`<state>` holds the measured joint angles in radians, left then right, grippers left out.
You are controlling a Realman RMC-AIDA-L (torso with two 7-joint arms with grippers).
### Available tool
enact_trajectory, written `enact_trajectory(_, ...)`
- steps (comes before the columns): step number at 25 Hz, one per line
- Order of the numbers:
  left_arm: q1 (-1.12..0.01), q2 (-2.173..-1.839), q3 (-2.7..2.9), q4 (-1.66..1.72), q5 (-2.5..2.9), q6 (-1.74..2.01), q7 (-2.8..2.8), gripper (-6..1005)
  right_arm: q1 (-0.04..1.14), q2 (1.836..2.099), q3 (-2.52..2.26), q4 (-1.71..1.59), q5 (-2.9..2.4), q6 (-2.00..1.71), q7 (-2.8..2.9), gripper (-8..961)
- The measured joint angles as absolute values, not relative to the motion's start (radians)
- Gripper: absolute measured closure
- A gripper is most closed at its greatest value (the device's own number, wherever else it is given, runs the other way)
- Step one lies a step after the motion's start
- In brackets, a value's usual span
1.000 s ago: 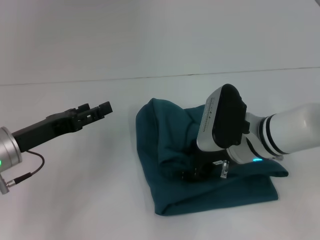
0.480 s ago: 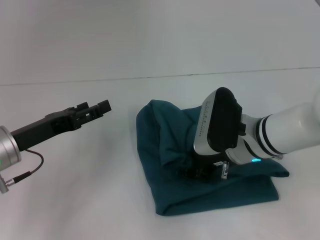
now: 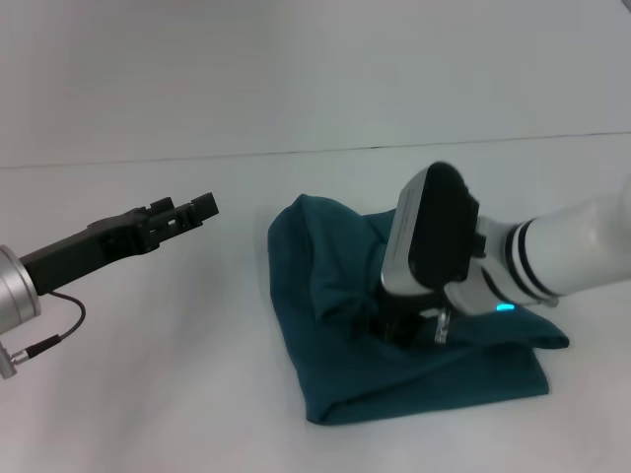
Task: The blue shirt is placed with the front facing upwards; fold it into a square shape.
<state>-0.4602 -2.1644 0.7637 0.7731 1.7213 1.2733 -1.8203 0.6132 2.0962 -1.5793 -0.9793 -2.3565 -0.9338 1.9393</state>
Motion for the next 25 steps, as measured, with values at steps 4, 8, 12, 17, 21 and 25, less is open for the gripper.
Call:
enact_trajectory(4, -0.46, -2.164, 0.763, 0.773, 1.721, 1.273, -1.82, 67, 0.603, 2.093, -1.545, -1.025, -2.354, -0.956, 1.943, 687)
enact_trajectory(8, -0.46, -2.163, 0.761, 0.773, 1.721, 1.273, -1.82, 68, 0.605, 2.092, -1.53, -1.037, -2.354, -0.977, 1.944, 726)
enact_trajectory(12, -0.46, -2.163, 0.761, 0.773, 1.721, 1.272, -1.819, 68, 0.607, 2.093, -1.525, -1.039, -2.354, -0.979, 1.944, 822)
enact_trajectory(17, -0.46, -2.163, 0.761, 0.773, 1.716, 1.272, -1.819, 68, 0.608, 2.094, -1.519, -1.039, -2.353, -0.987, 1.949, 824)
enact_trajectory(21, -0.46, -2.163, 0.761, 0.773, 1.711, 1.272, -1.818, 68, 0.605, 2.094, -1.518, -1.04, -2.353, -0.988, 1.952, 815)
enact_trajectory(25, -0.46, -2.163, 0.761, 0.773, 1.71, 1.272, -1.818, 68, 0.604, 2.094, -1.506, -1.04, -2.353, -0.988, 1.97, 801)
